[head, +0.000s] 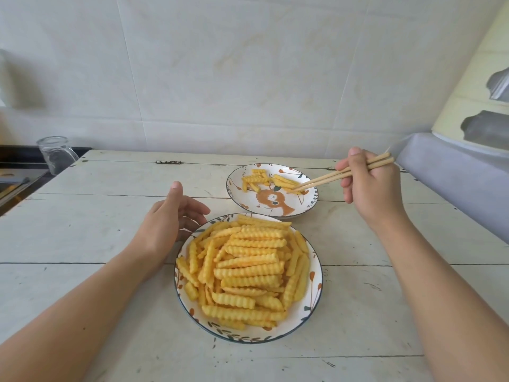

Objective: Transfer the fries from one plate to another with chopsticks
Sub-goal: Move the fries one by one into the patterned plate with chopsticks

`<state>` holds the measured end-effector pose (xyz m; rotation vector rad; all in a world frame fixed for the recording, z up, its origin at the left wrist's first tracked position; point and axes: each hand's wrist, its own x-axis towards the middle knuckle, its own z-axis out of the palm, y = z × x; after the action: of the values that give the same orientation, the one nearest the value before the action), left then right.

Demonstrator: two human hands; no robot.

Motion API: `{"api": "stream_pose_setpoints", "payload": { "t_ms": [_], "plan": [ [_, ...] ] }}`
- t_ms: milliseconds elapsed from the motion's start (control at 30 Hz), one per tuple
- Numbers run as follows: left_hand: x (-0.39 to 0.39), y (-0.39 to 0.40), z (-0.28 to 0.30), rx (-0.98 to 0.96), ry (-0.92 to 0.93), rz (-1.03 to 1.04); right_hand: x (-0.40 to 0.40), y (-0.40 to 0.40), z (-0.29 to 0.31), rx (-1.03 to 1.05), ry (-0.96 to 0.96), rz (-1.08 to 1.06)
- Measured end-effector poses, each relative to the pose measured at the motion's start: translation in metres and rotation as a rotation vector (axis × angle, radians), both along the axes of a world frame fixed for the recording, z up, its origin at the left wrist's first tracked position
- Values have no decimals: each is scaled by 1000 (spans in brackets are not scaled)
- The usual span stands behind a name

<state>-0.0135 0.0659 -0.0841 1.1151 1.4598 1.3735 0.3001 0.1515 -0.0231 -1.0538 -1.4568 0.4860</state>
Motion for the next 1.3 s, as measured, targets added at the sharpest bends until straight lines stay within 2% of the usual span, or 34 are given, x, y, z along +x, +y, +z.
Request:
{"api": "stream_pose_setpoints", "payload": {
  "t_ms": [233, 500, 800, 967, 1167, 1233, 1300],
  "plan": [
    [-1, 1, -1, -3, -1, 1, 3, 2, 0, -33, 15, -11],
    [-1, 1, -1, 0, -7, -4, 10, -1, 8, -51, 147, 10],
    [0, 0, 0, 3, -5, -3, 6, -5, 8, -31, 40, -8],
    [-1, 1, -1, 1, 2, -4, 6, -13, 18, 8, 111, 8],
    [0, 0, 0, -1, -2, 2, 1, -8, 6, -41, -8, 10],
    [0, 0, 0, -6, -5, 5, -1, -11, 13, -57, 109, 28],
    [0, -1, 1, -7, 3, 3, -3, -21, 29, -68, 346, 146]
  ]
}}
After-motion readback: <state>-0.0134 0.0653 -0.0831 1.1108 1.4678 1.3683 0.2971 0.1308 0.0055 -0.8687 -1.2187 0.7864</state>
